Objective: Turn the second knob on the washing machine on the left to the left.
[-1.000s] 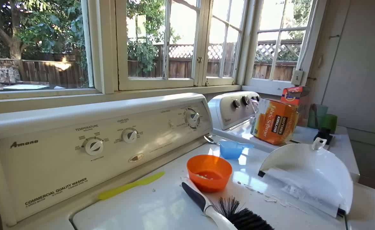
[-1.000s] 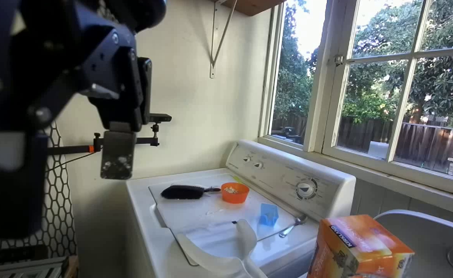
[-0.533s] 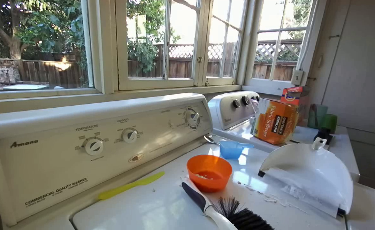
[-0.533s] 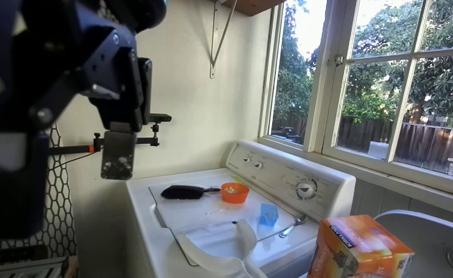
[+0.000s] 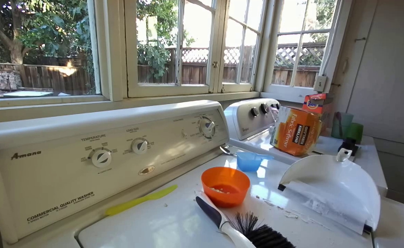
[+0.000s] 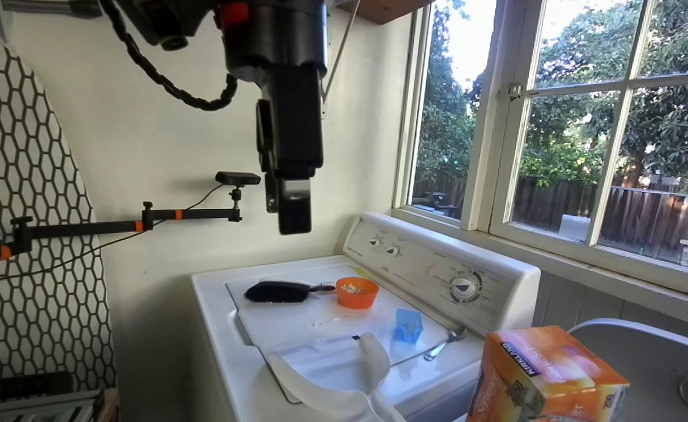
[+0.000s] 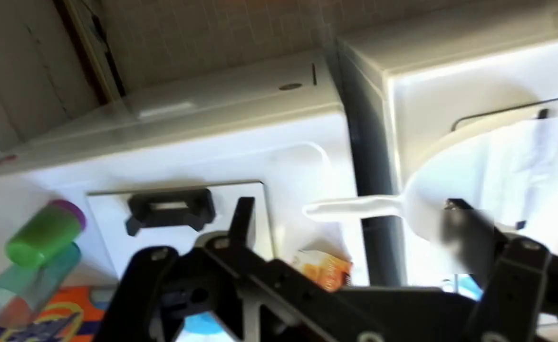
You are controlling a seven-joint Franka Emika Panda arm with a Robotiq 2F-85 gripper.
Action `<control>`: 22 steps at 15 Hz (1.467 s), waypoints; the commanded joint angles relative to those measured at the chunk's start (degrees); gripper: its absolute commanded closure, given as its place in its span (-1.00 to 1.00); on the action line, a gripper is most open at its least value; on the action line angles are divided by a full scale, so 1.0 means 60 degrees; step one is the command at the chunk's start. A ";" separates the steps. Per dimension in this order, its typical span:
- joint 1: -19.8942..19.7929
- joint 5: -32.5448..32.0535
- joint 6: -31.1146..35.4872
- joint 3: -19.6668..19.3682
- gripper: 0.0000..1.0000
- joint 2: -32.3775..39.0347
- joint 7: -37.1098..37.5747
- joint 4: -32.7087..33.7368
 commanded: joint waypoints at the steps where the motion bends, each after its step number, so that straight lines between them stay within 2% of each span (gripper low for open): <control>1: 0.0957 0.1005 0.0812 0.0243 -1.00 0.0380 -0.0414 -0.0030; 6: 0.2044 0.2094 0.1824 0.0497 -1.00 0.1128 -0.1271 0.0078; 8: 0.2405 0.2388 0.1843 0.0486 -1.00 0.1328 -0.1994 0.0152; 9: 0.2011 0.2101 0.1726 0.0662 -1.00 0.1104 -0.1431 0.0057; 11: 0.2199 0.2203 0.1770 0.0677 -1.00 0.1283 -0.1725 0.0109; 18: 0.2221 0.2212 0.1772 0.0659 -1.00 0.1316 -0.1879 0.0135; 22: 0.3133 0.3411 0.2746 0.0820 -1.00 0.2042 -0.2571 0.0341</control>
